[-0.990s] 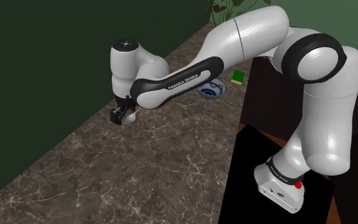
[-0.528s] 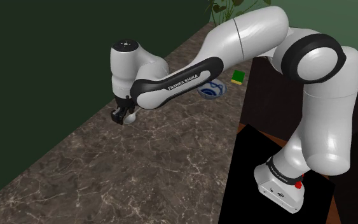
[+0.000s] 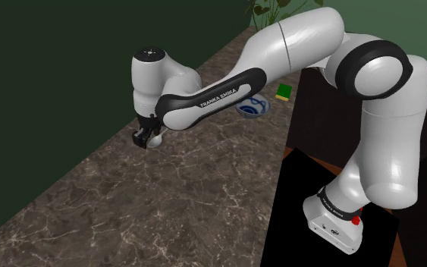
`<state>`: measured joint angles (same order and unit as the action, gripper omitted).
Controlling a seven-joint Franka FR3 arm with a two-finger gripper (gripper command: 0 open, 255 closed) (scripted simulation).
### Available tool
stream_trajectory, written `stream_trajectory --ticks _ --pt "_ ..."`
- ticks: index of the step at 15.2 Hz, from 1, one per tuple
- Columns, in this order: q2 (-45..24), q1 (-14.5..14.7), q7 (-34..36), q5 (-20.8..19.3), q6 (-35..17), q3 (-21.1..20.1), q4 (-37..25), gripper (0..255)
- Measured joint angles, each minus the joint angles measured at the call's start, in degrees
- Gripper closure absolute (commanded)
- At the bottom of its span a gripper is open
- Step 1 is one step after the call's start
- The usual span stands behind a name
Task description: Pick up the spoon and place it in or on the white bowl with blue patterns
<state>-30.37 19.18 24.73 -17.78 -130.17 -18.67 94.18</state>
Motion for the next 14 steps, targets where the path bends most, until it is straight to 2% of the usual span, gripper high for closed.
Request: stream_trajectory --ticks 14 --pt "4.23 -0.61 -1.97 2.32 7.71 -1.25 -3.78 255"
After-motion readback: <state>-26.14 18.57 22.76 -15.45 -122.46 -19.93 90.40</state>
